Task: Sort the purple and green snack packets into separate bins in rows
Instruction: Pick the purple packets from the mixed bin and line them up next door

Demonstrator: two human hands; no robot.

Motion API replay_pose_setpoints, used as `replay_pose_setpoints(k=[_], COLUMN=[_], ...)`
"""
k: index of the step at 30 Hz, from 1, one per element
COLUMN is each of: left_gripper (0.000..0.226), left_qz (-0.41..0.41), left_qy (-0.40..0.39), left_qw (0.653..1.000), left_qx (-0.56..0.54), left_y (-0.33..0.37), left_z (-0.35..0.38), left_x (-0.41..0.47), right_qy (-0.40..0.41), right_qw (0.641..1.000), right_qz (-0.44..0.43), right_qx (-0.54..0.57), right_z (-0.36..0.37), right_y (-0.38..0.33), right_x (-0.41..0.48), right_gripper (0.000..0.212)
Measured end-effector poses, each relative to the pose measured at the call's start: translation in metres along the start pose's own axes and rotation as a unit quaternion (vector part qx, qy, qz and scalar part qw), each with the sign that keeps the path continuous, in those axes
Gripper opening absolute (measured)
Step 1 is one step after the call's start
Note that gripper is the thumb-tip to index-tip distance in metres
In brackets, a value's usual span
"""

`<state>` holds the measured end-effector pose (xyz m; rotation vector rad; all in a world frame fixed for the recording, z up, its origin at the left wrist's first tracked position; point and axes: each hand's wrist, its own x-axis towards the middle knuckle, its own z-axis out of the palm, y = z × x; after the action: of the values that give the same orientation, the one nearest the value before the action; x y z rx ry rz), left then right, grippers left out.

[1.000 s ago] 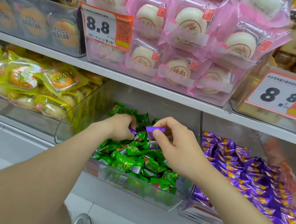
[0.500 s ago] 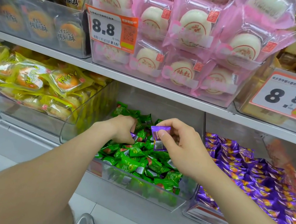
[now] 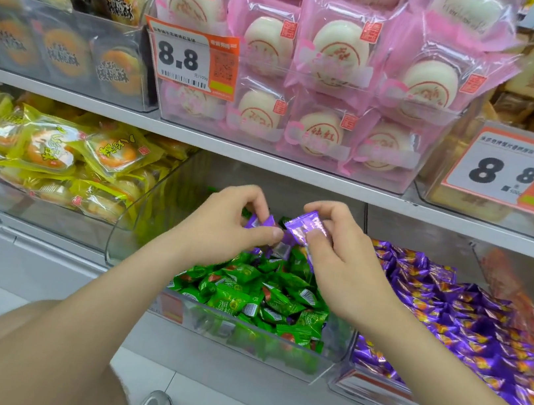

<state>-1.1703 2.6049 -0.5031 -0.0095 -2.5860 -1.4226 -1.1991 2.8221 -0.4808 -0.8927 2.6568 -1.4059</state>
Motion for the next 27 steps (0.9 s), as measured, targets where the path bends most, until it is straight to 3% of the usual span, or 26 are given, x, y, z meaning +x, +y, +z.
replay_pose_setpoints(k=[5, 7, 11, 15, 18, 22, 27], left_gripper=[0.027, 0.024, 0.021, 0.017, 0.007, 0.024, 0.026], left_qz=[0.061, 0.069, 0.096, 0.089, 0.092, 0.11, 0.132], left_qy=[-0.125, -0.153, -0.117, -0.036, -0.02, 0.001, -0.007], left_qw=[0.989, 0.984, 0.985, 0.995, 0.991, 0.983, 0.984], left_qx=[0.058, 0.059, 0.078, -0.004, -0.094, -0.144, -0.115], left_y=[0.016, 0.02, 0.031, 0.043, 0.059, 0.081, 0.099], left_z=[0.032, 0.039, 0.05, 0.065, 0.079, 0.095, 0.118], left_x=[-0.013, -0.014, -0.014, -0.014, -0.017, -0.021, -0.016], right_qy=[-0.054, -0.055, -0.008, 0.038, 0.074, 0.084, 0.188], right_qw=[0.996, 0.993, 0.992, 0.998, 0.996, 0.992, 0.964], right_qz=[0.021, -0.001, -0.003, 0.029, 0.052, 0.088, 0.111], right_qx=[-0.064, -0.104, -0.123, -0.028, 0.002, 0.019, -0.154], right_z=[-0.03, -0.043, -0.065, -0.079, -0.093, -0.119, -0.161], right_y=[-0.009, -0.003, 0.014, 0.028, 0.041, 0.063, 0.118], right_x=[-0.02, -0.026, -0.034, -0.042, -0.051, -0.058, -0.05], right_gripper=[0.051, 0.043, 0.019, 0.003, 0.009, 0.016, 0.025])
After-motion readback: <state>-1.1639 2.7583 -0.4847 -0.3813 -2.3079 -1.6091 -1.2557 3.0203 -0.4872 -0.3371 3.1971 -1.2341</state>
